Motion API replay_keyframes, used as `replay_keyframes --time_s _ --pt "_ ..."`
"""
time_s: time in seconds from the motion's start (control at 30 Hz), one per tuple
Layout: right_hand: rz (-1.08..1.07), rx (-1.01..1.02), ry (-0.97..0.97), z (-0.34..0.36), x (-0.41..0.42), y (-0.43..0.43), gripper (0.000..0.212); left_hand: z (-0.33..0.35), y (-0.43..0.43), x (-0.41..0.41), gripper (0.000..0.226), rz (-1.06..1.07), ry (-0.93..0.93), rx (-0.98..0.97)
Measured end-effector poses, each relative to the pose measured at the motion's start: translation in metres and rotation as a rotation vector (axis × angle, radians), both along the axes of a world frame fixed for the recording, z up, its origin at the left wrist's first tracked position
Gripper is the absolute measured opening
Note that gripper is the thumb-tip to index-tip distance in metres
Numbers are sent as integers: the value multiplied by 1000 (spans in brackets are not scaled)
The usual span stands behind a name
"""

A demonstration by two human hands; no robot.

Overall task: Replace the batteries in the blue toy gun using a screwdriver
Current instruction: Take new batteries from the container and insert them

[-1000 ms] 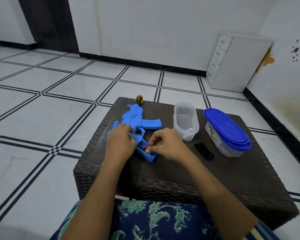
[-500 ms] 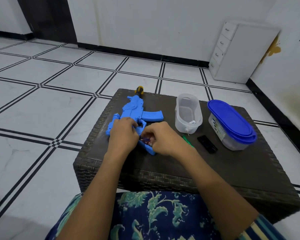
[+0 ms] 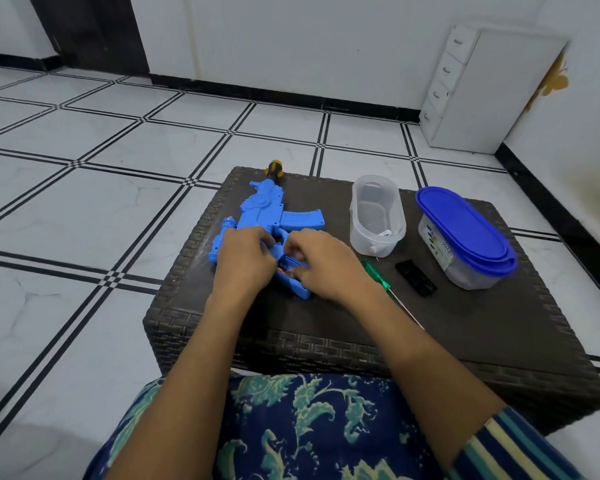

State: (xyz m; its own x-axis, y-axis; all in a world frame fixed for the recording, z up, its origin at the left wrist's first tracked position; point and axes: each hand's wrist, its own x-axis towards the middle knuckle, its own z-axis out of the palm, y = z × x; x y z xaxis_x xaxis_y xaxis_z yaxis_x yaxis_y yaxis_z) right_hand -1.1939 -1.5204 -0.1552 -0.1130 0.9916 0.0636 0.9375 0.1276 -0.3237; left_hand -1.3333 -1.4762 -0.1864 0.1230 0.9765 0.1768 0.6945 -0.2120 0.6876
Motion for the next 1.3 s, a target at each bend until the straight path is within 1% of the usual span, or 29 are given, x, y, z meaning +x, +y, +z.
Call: replay_keyframes --time_s 0.07,0.2,0.3,0.43,0.57,0.6,0.67,0.73,0.8,0.83,0.9,0.93,1.0,1.03,1.1,1.2,1.3 --pt "-4 36 28 -4 -6 1 24 -1 1 -2 27 -7 -8 4" --pt "-37 105 -12 -7 -10 2 22 0 0 -1 26 -8 9 23" --pt "-30 43 42 -4 -6 3 21 0 0 -1 26 3 12 16" --pt "-20 -53 159 0 9 3 11 4 -3 1 29 3 12 -3" --pt "-76 -64 281 -3 22 0 6 1 -6 8 26 -17 22 9" --pt "-92 -45 300 -3 24 -1 5 1 -6 8 23 -13 33 1" --pt "-144 63 318 0 29 0 3 4 -8 10 19 -29 64 -9" --pt "-254 190 316 9 37 1 3 6 -8 9 22 -78 143 -20" --pt "-416 238 213 23 52 3 7 9 -8 7 33 -116 204 -63" --pt "-491 215 107 32 62 6 9 11 -7 7 37 -122 214 -89" --pt "-599 92 -79 45 77 13 13 12 -6 5 45 -126 226 -135" --pt "-632 23 -137 48 82 18 14 12 -7 5 50 -127 233 -148" --pt "-665 -109 -235 47 86 29 25 14 -7 6 56 -124 244 -156" --pt "-673 -164 -264 44 86 34 30 15 -8 7 57 -120 245 -153" --pt "-695 -212 -295 37 84 42 33 15 -10 8 56 -115 231 -148" --pt "-718 -217 -319 31 80 54 34 15 -8 8 55 -113 215 -152" --pt "-730 -230 -300 32 79 57 33 16 -7 7 55 -114 221 -158"
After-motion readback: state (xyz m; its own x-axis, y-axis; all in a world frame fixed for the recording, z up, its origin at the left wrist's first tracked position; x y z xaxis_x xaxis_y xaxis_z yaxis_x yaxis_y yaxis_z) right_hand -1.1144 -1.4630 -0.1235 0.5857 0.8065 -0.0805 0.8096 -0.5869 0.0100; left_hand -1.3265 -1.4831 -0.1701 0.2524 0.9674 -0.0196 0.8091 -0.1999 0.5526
